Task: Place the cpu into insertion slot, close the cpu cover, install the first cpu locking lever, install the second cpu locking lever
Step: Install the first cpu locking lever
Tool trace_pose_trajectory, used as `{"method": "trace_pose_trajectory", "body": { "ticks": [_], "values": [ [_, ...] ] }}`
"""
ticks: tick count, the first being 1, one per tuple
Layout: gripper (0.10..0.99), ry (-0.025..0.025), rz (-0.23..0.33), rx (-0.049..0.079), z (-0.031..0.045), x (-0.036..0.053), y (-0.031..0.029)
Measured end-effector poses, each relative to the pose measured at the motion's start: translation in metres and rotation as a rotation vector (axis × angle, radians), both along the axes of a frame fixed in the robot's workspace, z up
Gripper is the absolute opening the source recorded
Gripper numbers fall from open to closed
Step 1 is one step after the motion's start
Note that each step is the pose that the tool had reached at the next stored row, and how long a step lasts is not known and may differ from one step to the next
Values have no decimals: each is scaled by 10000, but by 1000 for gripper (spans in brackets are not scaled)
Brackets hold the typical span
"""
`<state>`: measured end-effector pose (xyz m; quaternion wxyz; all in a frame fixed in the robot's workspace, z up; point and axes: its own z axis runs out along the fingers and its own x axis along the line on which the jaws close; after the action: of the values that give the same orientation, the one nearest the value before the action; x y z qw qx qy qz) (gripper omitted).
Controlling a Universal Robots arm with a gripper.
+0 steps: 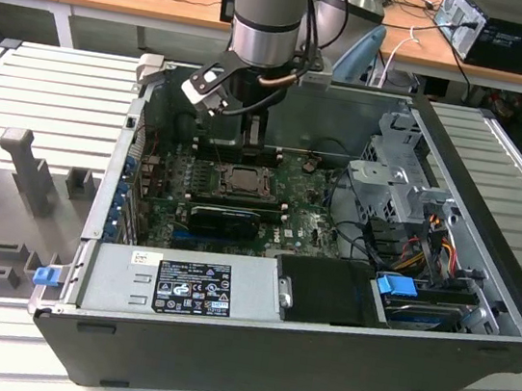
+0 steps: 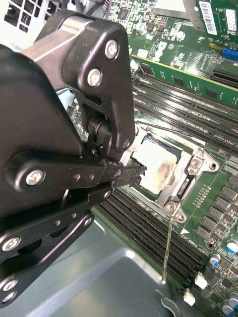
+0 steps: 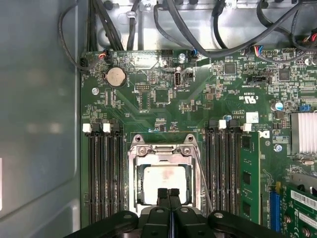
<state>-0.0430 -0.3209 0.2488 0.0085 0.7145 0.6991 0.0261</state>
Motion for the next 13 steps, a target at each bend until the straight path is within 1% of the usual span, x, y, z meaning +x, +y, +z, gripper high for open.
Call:
{"method": "trace_pose_trajectory", "body": {
  "ticks": [9, 13],
  "values": [
    [106, 0, 0, 0, 80, 0, 0],
    [106, -1, -2, 0, 145, 0, 0]
  ]
}}
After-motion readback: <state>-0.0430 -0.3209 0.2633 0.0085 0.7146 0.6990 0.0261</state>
